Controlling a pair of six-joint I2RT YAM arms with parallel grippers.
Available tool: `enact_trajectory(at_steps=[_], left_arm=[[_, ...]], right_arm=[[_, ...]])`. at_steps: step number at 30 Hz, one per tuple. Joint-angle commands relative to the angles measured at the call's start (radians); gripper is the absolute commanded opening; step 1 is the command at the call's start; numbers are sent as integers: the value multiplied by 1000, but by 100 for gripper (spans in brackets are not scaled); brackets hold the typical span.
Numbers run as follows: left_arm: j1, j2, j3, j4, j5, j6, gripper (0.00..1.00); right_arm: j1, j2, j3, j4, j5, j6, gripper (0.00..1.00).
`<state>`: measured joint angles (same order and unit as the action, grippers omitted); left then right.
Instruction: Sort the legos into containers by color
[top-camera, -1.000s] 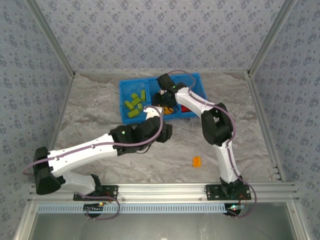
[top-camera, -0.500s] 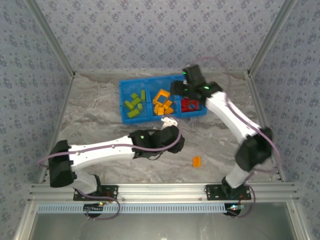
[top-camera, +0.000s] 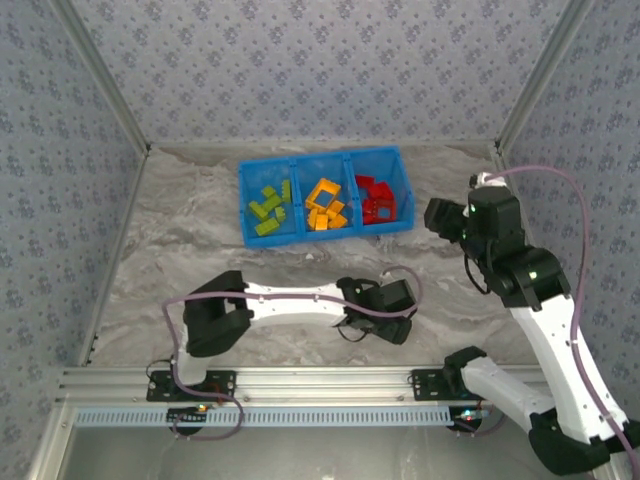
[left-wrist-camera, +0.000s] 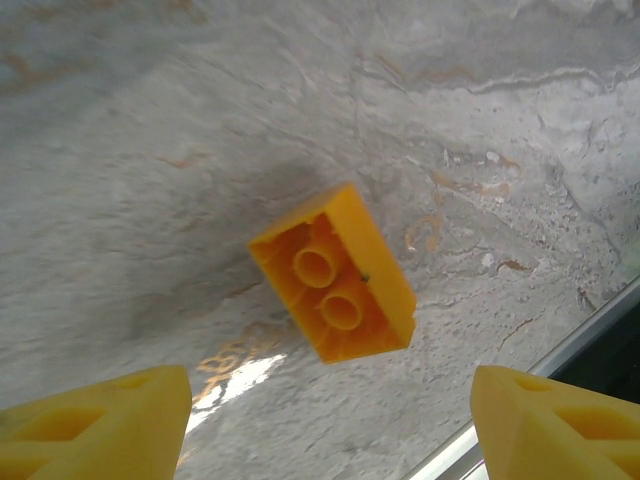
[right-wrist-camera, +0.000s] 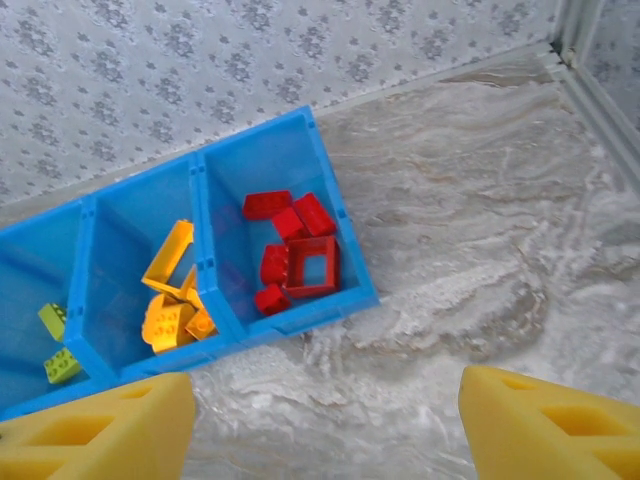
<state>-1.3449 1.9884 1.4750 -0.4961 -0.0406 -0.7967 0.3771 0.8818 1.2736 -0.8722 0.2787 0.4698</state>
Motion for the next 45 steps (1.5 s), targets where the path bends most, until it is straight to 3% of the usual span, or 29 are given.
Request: enact_trajectory(at_steps=[1,7,11,19,23,31,36,45], left_arm=[[-4,55,76,6,97,-63,74],[39,97,40,99,181,-163,73],[49,112,39,103,164,-195,72],[51,197,172,-24,116,-178,70],[51,232,218,-66,110,-157,61],[57,237,235,-124,67,-149,40],[69,228,225,-121,64,-135,36],[90,215,222,-121,60,-116,32]], right_arm=[[-7,-30,-21,-99,48,-13,73],[-6,-30,-40,-98,30,-20,73],[-7,-32,-52,-83,7,-15,72],[-8,-63,-62,-119,-13,2,72],[-8,-82,-56,-136,-27,9,72],[-18,-124,22,-315,-215,22,71],[-18,-137,117,-517,-350,62,71],[-15,-152,215,-715,-510,115,69]])
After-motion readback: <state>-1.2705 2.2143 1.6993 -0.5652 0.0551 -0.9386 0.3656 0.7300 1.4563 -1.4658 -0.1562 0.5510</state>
